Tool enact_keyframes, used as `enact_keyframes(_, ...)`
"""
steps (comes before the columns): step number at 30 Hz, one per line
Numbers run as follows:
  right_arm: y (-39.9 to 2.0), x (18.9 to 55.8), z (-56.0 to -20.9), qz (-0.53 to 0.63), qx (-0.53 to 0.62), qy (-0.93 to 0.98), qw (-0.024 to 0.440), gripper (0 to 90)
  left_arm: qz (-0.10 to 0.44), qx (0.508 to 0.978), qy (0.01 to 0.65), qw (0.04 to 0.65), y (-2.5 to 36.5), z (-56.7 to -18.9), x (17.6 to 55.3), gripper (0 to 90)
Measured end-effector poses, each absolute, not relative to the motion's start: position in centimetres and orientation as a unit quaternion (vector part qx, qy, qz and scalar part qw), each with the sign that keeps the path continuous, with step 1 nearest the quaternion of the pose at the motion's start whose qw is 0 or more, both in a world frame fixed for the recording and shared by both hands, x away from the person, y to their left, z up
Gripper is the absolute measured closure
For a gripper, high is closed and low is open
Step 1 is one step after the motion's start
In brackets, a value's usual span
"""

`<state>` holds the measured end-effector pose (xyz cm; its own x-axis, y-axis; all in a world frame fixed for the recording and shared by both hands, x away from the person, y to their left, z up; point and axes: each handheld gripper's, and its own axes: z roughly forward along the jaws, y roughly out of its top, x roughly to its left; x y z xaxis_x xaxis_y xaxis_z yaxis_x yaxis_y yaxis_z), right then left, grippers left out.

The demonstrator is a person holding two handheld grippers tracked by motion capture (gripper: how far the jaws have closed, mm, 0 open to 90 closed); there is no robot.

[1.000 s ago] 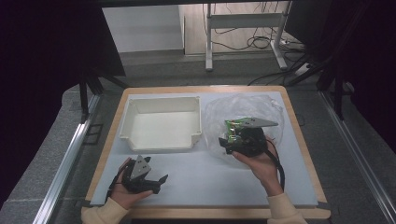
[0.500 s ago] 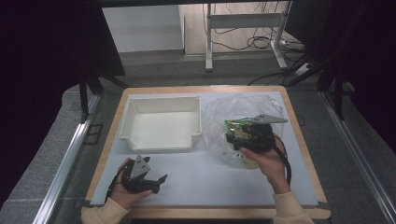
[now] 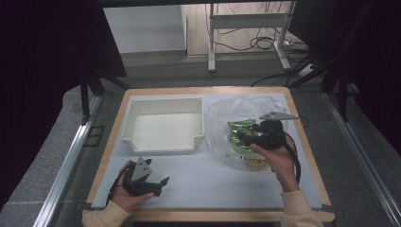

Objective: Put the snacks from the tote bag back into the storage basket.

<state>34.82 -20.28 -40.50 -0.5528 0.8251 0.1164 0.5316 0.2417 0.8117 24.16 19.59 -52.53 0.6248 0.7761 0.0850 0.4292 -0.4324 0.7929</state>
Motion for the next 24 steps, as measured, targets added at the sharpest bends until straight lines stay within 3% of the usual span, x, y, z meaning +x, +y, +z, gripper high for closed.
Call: enact_keyframes(24, -22.2, 39.3, -43.0, 0.383, 0.483, 0.772, 0.155, 33.9, 0.229, 0.817, 0.369, 0.381, 19.7, -52.5, 24.1, 9.6)
